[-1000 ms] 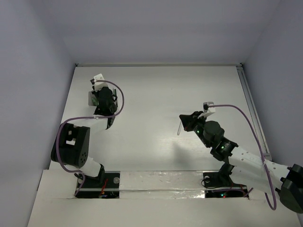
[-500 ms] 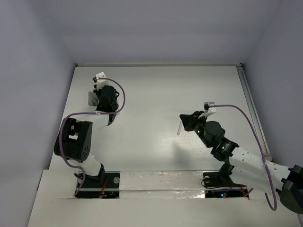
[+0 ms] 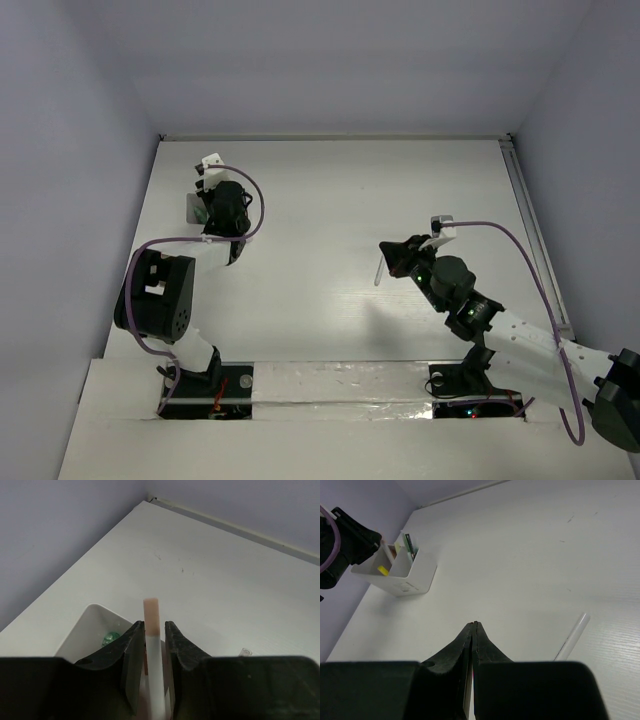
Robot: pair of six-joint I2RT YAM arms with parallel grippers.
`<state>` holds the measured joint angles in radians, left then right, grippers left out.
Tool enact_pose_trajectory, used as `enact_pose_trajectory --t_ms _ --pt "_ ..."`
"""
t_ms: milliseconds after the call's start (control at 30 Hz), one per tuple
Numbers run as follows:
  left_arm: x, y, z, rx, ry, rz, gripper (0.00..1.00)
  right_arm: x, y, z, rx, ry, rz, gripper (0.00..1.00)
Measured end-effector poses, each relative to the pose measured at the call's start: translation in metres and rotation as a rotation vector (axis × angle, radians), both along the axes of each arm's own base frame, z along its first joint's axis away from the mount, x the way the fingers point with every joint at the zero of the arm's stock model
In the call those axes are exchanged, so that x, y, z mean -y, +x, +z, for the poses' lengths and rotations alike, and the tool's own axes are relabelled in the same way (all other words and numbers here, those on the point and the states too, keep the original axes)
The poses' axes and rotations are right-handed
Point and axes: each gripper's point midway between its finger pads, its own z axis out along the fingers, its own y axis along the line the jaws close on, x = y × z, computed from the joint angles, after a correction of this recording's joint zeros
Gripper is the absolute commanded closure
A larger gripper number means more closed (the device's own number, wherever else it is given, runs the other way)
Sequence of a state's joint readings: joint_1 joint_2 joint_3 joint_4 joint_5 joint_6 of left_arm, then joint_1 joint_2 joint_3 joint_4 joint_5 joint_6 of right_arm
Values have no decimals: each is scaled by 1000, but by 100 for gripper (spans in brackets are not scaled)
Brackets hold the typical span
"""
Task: Sort the stationery into containers
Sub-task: Place the pen in the storage box, then pick up the pen from the center of the board.
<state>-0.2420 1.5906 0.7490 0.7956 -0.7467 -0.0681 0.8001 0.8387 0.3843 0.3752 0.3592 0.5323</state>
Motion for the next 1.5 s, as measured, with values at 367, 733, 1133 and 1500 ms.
enact_pose_trajectory --t_ms 367,733,1133,1500 --pt "4 -2 0 1 3 4 75 0 0 0 0 0 0 95" --pt "86 -13 52 100 -76 -240 98 0 0 0 0 3 -2 100" --pt "297 -45 11 -91 -385 -883 100 31 -5 41 99 119 -112 100" --pt "408 -111 -91 -441 -403 -1070 81 39 -2 41 101 122 -159 76"
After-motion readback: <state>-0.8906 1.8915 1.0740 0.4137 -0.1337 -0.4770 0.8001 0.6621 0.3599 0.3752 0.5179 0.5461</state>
